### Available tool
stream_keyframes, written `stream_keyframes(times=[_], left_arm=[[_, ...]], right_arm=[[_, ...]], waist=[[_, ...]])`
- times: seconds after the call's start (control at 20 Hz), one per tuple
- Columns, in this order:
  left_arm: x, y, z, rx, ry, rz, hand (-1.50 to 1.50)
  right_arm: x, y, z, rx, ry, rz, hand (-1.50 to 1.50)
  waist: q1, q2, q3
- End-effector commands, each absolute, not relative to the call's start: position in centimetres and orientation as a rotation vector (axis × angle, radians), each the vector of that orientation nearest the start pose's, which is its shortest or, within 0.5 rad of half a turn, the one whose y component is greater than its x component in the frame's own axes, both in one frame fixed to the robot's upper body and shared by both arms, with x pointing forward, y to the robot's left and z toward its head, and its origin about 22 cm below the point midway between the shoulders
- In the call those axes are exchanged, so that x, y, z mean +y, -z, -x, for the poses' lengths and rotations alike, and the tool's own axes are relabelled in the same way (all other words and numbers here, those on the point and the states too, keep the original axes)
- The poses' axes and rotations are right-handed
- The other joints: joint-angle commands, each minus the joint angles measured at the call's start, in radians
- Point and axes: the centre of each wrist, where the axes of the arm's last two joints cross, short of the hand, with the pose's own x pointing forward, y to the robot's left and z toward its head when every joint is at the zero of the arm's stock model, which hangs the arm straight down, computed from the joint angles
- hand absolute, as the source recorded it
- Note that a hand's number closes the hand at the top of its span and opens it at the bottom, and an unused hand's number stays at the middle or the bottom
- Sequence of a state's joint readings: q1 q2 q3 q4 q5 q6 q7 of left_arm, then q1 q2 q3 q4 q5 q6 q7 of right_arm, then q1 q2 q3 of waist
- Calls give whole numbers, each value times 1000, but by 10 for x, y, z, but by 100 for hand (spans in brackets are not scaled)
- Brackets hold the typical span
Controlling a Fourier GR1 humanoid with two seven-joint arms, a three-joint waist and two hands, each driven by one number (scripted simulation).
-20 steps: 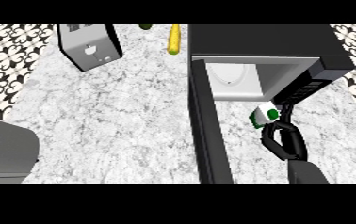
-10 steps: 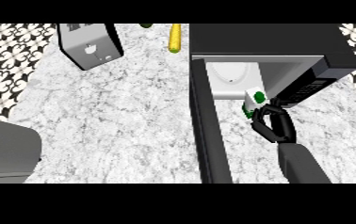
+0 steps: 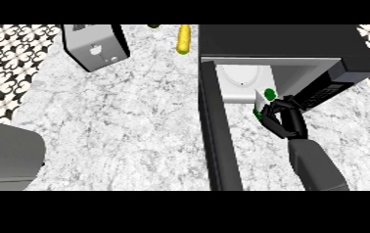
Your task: Pick up the milk, place it into the microwave and close the microwave
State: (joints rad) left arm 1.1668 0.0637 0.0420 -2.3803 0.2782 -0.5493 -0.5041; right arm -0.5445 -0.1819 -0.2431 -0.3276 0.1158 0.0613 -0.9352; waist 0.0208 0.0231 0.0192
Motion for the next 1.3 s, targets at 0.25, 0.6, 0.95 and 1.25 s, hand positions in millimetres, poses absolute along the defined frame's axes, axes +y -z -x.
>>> stream_keyframes(times=[0.25, 0.6, 0.95, 1.25], left_arm=[[281, -87, -5, -1952, -11, 208, -150], [284, -87, -11, -1964, 13, 226, -150], [287, -87, -14, -1948, 40, 223, -150], [291, -88, -18, -1947, 69, 220, -150]], right_arm=[[-296, 23, -388, -1895, -319, 345, 150], [-305, 18, -390, -1885, -293, 444, 150], [-302, 23, -389, -1890, -225, 508, 150], [-316, 23, -384, -1899, -191, 545, 150]], waist=[[73, 10, -18], [100, 20, -19], [129, 27, -17], [139, 33, -17]])
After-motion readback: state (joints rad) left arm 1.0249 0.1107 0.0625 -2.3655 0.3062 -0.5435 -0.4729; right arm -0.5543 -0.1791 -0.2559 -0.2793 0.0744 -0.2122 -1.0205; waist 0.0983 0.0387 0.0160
